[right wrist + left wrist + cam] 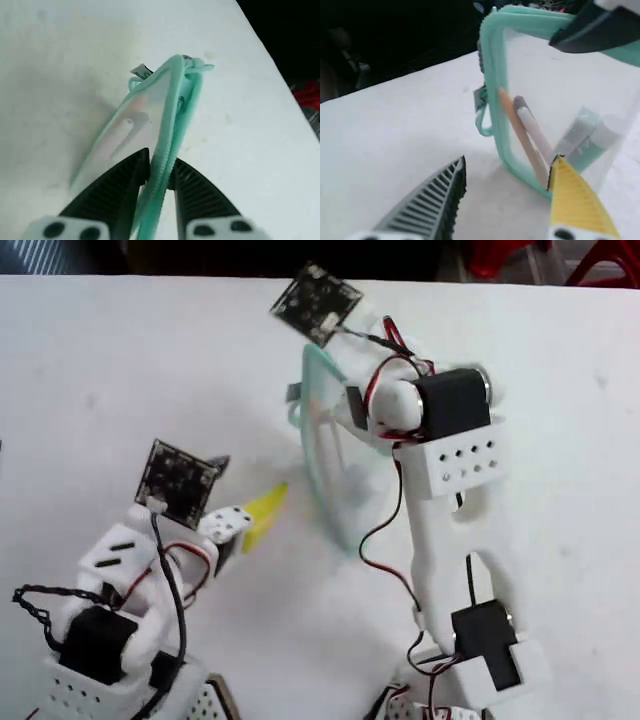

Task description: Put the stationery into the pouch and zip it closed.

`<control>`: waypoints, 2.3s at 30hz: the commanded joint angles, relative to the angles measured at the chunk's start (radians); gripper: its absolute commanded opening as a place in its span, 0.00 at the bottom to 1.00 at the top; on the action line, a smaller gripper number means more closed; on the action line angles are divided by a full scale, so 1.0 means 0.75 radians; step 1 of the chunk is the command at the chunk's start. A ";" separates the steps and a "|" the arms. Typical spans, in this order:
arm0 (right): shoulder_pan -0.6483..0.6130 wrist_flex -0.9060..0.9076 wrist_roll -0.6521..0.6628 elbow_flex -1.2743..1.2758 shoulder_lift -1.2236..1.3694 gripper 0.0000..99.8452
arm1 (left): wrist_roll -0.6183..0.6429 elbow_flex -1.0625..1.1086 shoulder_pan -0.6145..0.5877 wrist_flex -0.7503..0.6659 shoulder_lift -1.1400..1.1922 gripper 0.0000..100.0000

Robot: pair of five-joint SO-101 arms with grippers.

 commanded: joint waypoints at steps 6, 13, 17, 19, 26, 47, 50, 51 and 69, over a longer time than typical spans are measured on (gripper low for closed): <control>0.013 0.036 0.448 0.004 -0.195 0.02 | -0.137 0.421 -0.083 -0.708 -0.003 0.28; -0.089 0.013 0.520 0.237 -0.236 0.02 | -0.110 0.462 -0.009 -0.767 -0.001 0.28; -0.089 -0.017 0.518 0.233 -0.154 0.02 | -0.057 0.491 -0.005 -0.771 -0.001 0.28; -0.089 -0.013 0.516 0.229 -0.118 0.02 | -0.051 0.495 -0.005 -0.771 -0.001 0.28; -0.089 0.017 0.530 0.203 -0.232 0.02 | -0.047 0.491 -0.077 -0.769 -0.005 0.28; -0.116 0.036 0.679 0.542 -0.764 0.02 | -0.047 0.180 -0.709 -0.581 -0.009 0.28; -0.161 0.038 0.675 0.546 -0.799 0.02 | 0.014 0.260 -0.627 -0.759 -0.005 0.28; -0.173 0.038 0.675 0.546 -0.813 0.02 | 0.045 0.295 -0.586 -0.818 -0.005 0.28; -0.195 -0.024 0.669 0.542 -0.688 0.02 | 0.070 0.190 -0.019 -0.190 -0.148 0.28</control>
